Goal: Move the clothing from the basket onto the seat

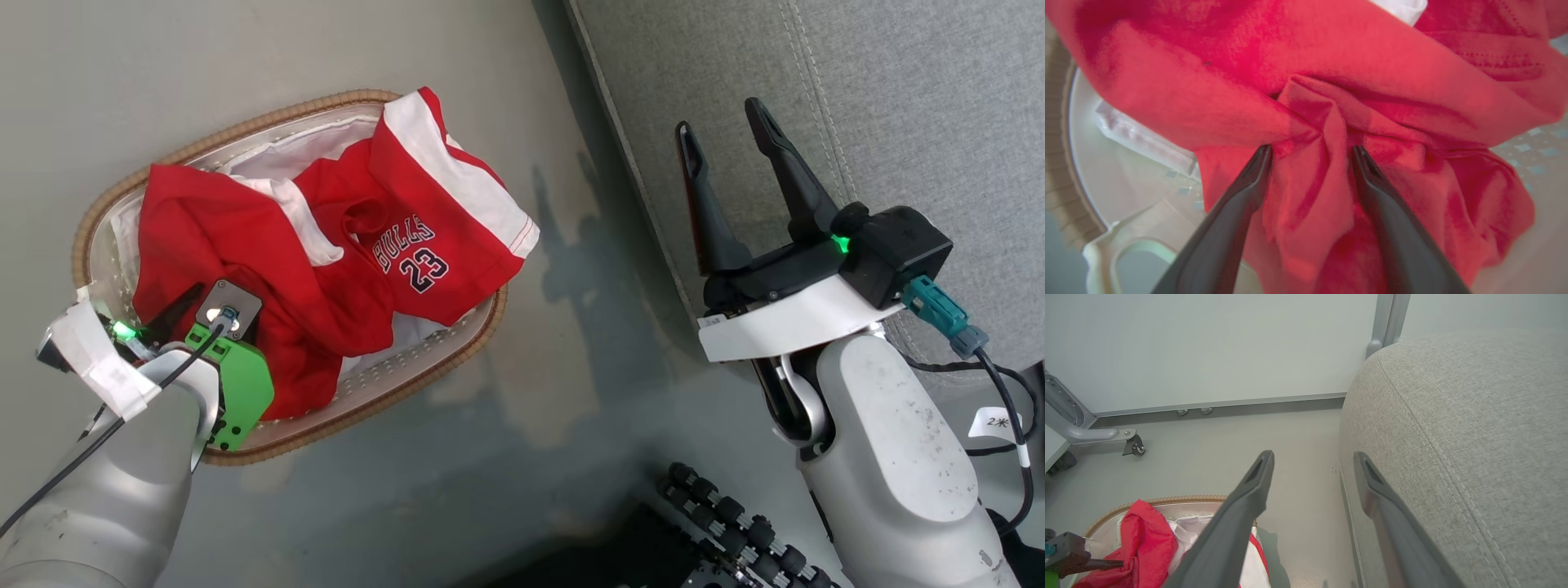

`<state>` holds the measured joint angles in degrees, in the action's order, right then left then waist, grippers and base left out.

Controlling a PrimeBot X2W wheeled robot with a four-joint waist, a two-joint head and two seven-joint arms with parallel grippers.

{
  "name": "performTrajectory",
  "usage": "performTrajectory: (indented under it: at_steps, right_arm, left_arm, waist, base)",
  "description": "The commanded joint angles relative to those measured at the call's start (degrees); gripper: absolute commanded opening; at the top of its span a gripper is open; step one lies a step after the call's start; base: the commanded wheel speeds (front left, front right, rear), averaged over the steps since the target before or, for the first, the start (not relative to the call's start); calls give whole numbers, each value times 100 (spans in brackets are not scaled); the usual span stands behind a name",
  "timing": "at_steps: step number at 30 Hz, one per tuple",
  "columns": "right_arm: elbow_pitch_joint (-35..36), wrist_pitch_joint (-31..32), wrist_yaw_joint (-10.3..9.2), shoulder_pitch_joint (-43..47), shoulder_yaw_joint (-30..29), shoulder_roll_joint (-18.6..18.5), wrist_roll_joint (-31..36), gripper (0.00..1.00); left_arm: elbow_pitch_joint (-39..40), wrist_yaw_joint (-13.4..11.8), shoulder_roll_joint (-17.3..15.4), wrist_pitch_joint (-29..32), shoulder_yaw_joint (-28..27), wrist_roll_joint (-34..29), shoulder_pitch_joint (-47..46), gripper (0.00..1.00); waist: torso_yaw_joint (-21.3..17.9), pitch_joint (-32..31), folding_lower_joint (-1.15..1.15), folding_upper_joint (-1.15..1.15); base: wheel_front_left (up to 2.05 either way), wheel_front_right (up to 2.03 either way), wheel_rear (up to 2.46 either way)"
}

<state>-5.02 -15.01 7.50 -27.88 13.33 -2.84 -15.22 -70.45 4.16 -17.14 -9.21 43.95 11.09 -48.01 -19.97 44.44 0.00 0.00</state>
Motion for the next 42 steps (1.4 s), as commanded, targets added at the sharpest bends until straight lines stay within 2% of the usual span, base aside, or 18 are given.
performTrajectory:
  at_steps: [1,7,8,10,19,29,42]
  right_arm:
    - [21,-26,-2,-16,19,-15,-56,100]
    - [29,-26,-2,12,119,-15,-157,100]
    - [11,-26,-2,24,128,-17,-171,100]
    - [-13,-26,-2,43,141,-15,-180,100]
    - [-267,-26,-2,165,101,-17,-36,100]
    - [-601,-26,-2,440,-26,-18,234,100]
    - [-974,-26,-2,1006,-268,-23,489,100]
  left_arm:
    - [-42,25,-1,54,53,-42,-123,100]
    - [-175,73,-33,374,400,-318,-208,100]
    - [-190,80,-44,393,437,-337,-208,76]
    - [-201,84,-49,342,434,-269,-197,0]
    - [-189,24,138,-206,187,111,57,0]
    - [28,76,496,-588,-123,575,472,0]
    - [1542,137,714,-594,-779,930,1484,0]
  waist:
    - [-27,32,0,0]
    - [-108,54,0,0]
    - [-124,47,0,0]
    - [-140,22,0,0]
    - [-23,-384,0,0]
    - [374,-1313,0,0]
    - [1046,-2419,0,0]
  base:
    - [0,0,0]
    - [0,0,0]
    - [0,0,0]
    - [0,0,0]
    - [0,0,0]
    - [0,0,0]
    - [0,0,0]
